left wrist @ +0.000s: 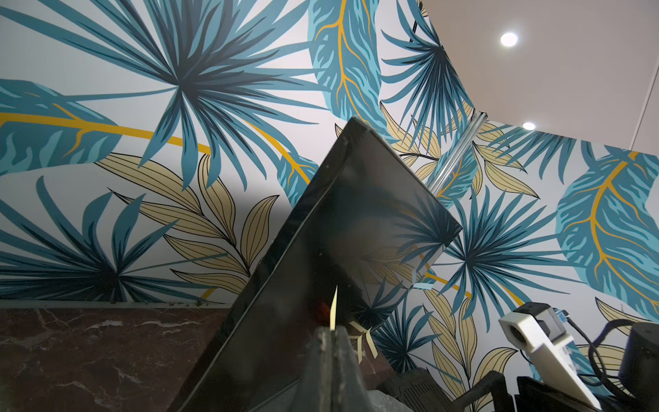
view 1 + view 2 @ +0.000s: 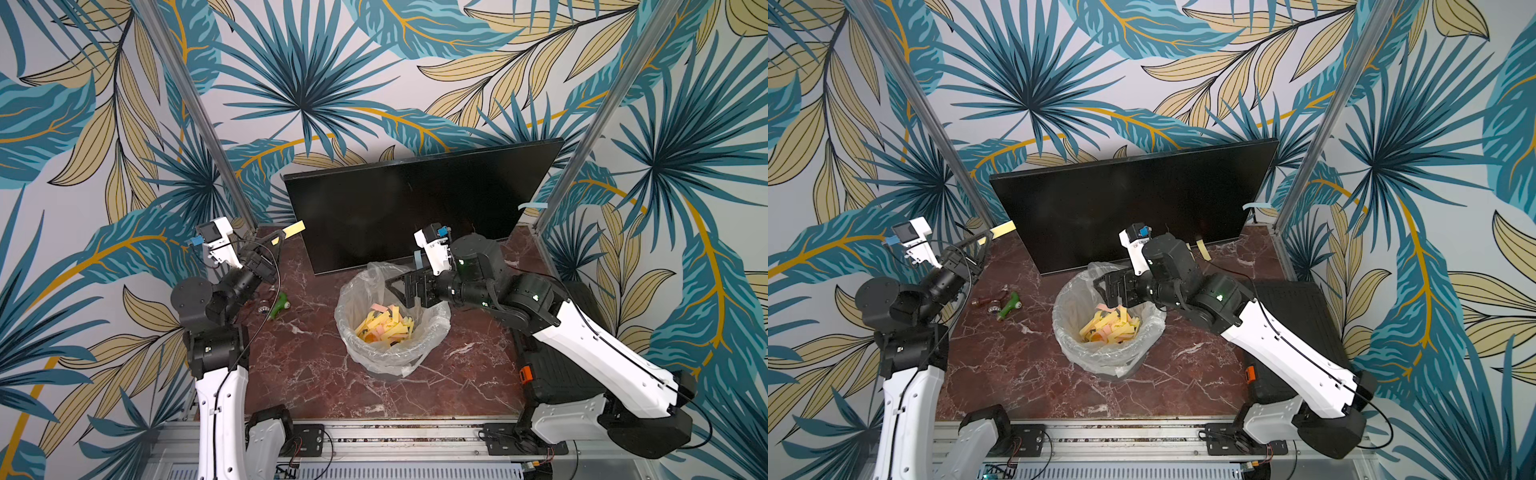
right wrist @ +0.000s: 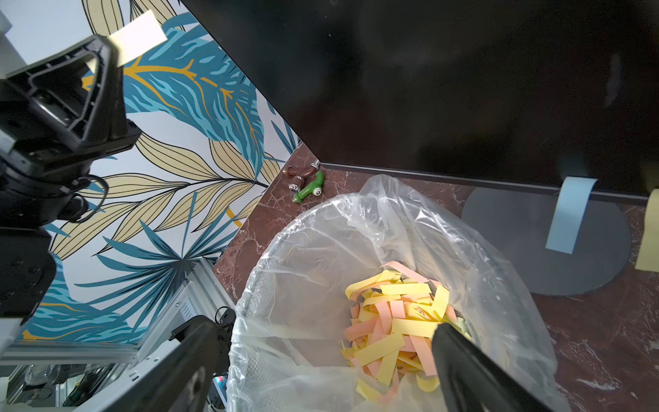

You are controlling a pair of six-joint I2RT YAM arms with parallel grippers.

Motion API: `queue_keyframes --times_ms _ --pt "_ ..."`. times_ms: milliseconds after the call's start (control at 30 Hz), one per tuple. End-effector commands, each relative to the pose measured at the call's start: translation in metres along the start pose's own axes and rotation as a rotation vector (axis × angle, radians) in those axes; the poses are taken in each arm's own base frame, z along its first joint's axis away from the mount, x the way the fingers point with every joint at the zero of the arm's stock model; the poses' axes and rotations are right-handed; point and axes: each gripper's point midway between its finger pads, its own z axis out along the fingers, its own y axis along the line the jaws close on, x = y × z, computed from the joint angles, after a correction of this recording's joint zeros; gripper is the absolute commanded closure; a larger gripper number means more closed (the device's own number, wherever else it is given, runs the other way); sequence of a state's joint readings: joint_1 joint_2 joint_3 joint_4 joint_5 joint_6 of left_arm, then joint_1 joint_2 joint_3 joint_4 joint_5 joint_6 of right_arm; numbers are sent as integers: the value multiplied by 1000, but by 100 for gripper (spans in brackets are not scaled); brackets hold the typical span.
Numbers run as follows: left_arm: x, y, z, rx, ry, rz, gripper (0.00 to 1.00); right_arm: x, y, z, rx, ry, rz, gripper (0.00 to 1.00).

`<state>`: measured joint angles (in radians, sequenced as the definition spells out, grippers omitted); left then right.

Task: Remove the sticky note from the monitor
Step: Tear off the sticky note from the monitor, then place the sticky note in the trash bin.

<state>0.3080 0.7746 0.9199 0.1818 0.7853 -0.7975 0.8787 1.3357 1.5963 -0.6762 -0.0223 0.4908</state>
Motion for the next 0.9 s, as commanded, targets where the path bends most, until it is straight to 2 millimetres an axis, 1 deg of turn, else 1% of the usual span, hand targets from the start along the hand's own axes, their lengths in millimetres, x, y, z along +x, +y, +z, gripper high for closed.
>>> queue_keyframes --times_ms 0,133,267,367,567,800,867 --pt "12 -12 -10 -16 45 -45 100 -2 -2 -11 15 -16 15 3" --pt "27 -35 -17 -14 109 -43 100 -3 -4 -17 23 -32 36 3" --pt "44 -51 -18 14 155 -67 100 -6 -9 -25 45 -52 67 3" --pt "60 -61 -18 29 193 -77 100 -7 -12 -31 50 -58 99 3" --pt "99 -78 -15 32 330 -23 100 -4 -20 -39 73 -74 147 3" --pt "152 -101 2 36 484 106 100 -4 -30 -48 86 -106 194 2" --pt "172 -107 7 24 536 167 100 -3 -35 -51 96 -113 216 2"
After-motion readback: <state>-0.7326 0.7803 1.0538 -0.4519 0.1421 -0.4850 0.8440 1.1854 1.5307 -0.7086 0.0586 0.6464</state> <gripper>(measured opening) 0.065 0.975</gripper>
